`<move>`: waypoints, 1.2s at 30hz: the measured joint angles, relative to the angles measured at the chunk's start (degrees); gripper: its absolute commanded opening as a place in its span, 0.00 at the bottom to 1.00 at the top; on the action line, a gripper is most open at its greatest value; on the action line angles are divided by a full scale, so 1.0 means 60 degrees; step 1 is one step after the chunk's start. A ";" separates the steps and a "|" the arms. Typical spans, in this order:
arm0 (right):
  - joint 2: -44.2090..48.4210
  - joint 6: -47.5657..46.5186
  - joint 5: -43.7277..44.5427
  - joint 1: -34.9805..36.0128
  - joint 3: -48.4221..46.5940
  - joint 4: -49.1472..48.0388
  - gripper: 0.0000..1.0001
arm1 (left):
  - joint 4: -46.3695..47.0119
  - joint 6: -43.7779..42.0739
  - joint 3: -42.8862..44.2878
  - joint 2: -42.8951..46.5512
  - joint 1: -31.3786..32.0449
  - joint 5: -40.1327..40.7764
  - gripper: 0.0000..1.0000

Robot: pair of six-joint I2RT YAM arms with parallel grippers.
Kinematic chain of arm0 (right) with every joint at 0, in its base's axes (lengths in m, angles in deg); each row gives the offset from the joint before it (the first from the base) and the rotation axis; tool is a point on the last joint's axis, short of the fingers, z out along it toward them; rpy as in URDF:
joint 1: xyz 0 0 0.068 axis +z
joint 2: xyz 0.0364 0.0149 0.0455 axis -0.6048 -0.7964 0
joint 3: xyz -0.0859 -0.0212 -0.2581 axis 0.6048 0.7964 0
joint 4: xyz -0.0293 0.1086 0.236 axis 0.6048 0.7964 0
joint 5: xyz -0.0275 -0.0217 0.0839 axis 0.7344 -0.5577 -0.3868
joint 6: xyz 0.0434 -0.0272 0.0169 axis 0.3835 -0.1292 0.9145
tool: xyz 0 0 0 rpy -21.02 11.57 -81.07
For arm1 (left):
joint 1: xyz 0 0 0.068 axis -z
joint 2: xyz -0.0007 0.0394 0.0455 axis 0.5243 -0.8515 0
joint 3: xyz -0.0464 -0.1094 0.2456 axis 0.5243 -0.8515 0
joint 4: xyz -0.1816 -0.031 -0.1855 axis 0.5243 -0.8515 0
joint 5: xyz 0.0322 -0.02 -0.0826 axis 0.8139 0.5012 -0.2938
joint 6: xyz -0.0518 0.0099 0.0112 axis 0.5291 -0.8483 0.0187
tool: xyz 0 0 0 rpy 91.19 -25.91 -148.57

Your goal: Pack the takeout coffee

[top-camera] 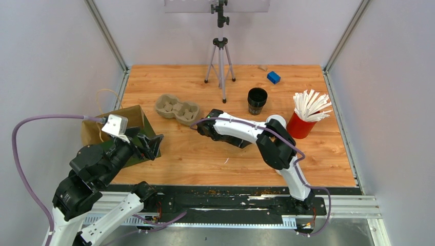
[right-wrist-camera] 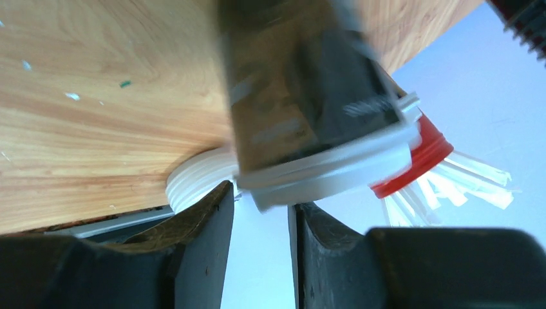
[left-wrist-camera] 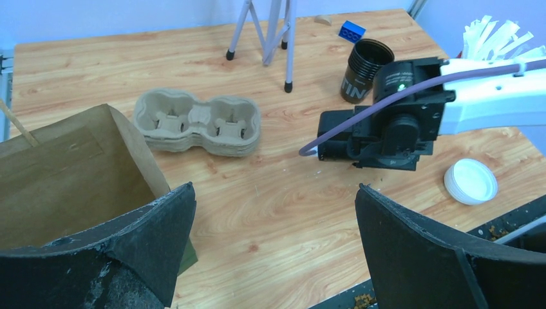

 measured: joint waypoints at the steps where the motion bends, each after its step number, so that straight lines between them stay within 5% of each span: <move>1: -0.0175 -0.0018 0.0069 0.0022 -0.0076 0.0015 0.37 | 0.0000 0.0000 -0.0015 0.0000 0.0000 0.0007 1.00; 13: -0.0623 -0.0047 0.0244 0.0084 -0.0353 0.0051 0.38 | 0.0004 -0.0146 -0.0033 0.0000 0.0000 0.0069 1.00; 16: -0.0619 0.0076 0.0262 0.0022 -0.0590 0.0055 0.49 | 0.0007 -0.0157 -0.0033 0.0000 0.0000 0.0076 1.00; 19: -0.0441 0.0120 0.0346 -0.0051 -0.0641 -0.0193 0.50 | 0.0004 -0.0168 -0.0033 0.0000 0.0000 0.0080 1.00; 29: 0.2681 -0.2845 -0.0022 -0.0379 0.1719 -0.4171 0.50 | -0.0029 -0.0222 -0.0033 0.0000 0.0000 0.0102 1.00; 36: 0.2820 -0.4798 -0.1169 -0.1140 0.2830 -0.5971 0.49 | -0.0040 -0.0331 -0.0029 -0.0007 0.0000 0.0142 1.00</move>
